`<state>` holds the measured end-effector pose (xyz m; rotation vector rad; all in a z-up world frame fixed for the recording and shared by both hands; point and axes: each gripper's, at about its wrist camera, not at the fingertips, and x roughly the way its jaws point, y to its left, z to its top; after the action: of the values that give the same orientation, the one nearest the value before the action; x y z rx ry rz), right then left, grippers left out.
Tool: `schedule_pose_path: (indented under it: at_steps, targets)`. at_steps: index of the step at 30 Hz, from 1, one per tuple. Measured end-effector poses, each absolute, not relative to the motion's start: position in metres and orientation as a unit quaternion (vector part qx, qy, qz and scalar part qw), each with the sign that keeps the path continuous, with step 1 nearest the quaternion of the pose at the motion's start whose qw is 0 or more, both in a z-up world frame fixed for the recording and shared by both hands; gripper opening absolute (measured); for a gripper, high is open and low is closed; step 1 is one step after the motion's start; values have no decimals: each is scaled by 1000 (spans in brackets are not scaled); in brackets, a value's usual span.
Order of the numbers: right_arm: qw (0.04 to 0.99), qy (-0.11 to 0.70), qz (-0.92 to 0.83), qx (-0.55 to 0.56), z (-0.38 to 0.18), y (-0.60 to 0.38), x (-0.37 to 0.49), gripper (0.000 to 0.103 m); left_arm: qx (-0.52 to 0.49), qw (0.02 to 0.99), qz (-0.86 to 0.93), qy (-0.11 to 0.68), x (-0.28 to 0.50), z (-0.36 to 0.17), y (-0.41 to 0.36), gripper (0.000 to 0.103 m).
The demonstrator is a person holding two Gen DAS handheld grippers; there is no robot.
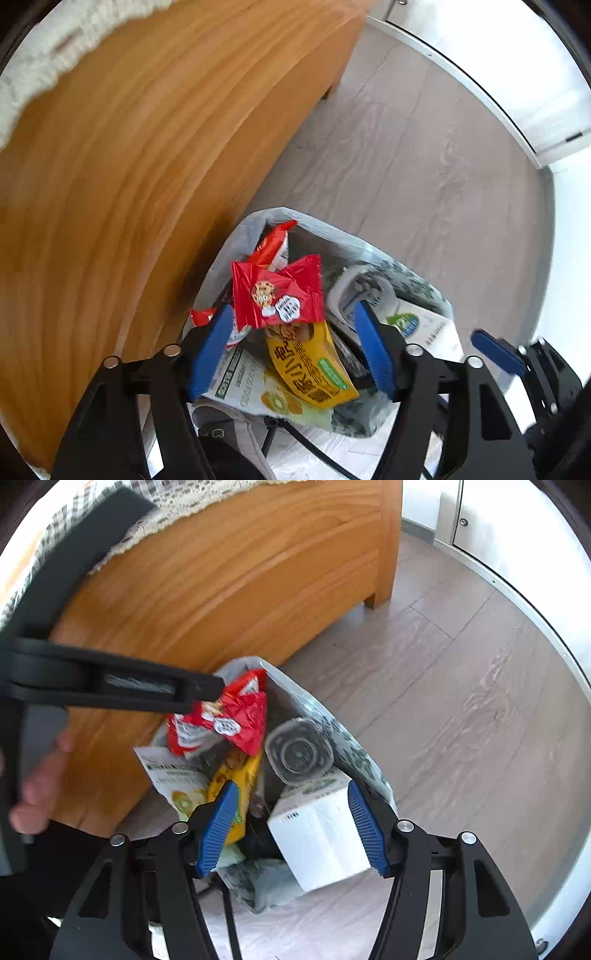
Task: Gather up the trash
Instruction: 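Carry the red packet and clear strip to the bin and open both tools, then move both open tools back over the bed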
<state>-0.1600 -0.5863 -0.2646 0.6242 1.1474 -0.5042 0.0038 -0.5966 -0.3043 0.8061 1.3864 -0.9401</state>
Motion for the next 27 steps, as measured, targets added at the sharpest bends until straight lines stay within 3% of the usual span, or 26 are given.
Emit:
schedule_pose_path:
  at_steps: [6, 13, 17, 21, 27]
  targets:
    - [753, 545, -239, 280, -258, -582, -170, 60, 380, 599, -379, 594, -2, -287, -588, 69]
    - [762, 534, -261, 256, -219, -592, -179, 63, 356, 598, -413, 587, -8, -231, -567, 69]
    - [781, 518, -271, 221, -174, -592, -170, 63, 314, 611, -466, 558, -4, -167, -544, 69]
    - [812, 487, -274, 168, -114, -585, -143, 66, 255, 649, -486, 526, 23, -110, -501, 78]
    - [862, 422, -258, 113, -25, -556, -82, 67, 174, 703, -465, 509, 94, -48, -421, 78]
